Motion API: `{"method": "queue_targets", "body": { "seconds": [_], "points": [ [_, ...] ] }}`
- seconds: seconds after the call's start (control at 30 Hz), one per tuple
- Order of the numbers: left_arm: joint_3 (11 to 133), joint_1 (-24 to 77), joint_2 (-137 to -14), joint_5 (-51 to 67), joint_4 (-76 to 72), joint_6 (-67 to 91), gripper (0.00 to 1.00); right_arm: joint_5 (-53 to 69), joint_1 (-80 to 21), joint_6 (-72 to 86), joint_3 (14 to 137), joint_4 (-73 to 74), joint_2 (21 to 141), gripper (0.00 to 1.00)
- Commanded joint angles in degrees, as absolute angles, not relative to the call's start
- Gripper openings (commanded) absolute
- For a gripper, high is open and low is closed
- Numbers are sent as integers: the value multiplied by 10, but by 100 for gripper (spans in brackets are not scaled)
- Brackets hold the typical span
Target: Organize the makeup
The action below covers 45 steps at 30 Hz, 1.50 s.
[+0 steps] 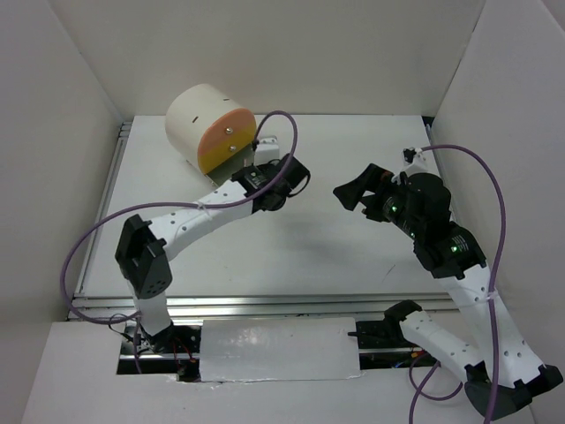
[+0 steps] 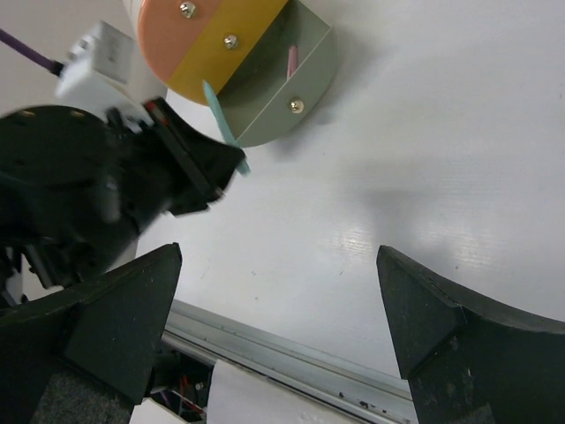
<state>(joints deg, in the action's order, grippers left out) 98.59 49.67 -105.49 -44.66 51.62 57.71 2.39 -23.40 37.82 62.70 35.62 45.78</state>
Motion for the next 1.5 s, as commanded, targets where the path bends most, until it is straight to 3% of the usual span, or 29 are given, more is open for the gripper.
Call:
{"method": "queue_targets", "body": {
  "seconds": [0.0, 0.17, 0.37, 0.47, 0.5, 0.63, 0.67, 0.77, 0.97, 1.03, 1.07, 1.1, 1.13, 1.17, 1.27, 1.47],
  "points": [
    [920, 455, -996, -513, 310, 330, 0, 32, -239, 375, 650, 344, 461, 100],
    [796, 411, -969, -455, 21, 71, 0, 47, -239, 380, 659, 352, 469, 100],
    [860, 365, -1058, -439, -16, -55, 0, 50, -245, 379, 671, 362, 469, 100],
    [890, 350, -1098, -444, -15, -69, 12, 47, -249, 374, 679, 364, 475, 100],
    [889, 346, -1099, -451, -21, -56, 23, 45, -250, 374, 682, 366, 475, 100],
    [882, 326, -1101, -442, -7, -32, 47, 36, -250, 369, 694, 366, 485, 100],
    [878, 326, -1100, -445, -16, -37, 62, 36, -250, 368, 696, 366, 489, 100],
    [874, 326, -1090, -450, -15, -26, 83, 35, -250, 369, 697, 360, 499, 100],
    [935, 327, -1041, -453, 67, 66, 93, 1, -249, 385, 675, 324, 519, 100],
    [975, 327, -1006, -456, 146, 113, 99, -29, -247, 411, 623, 268, 520, 92],
    [994, 327, -994, -459, 188, 185, 99, -36, -246, 421, 598, 238, 525, 76],
    [1034, 327, -986, -460, 285, 225, 99, -31, -244, 444, 549, 175, 533, 58],
    [1050, 327, -970, -462, 333, 293, 99, -24, -243, 460, 528, 144, 564, 24],
    [1065, 327, -962, -460, 380, 324, 99, -19, -243, 480, 509, 114, 585, 2],
    [1076, 328, -922, -438, 527, 418, 99, 26, -245, 533, 490, 19, 712, 0],
    [969, 323, -796, -298, 592, 398, 100, 46, -263, 599, 689, 85, 1003, 0]
  ]
}}
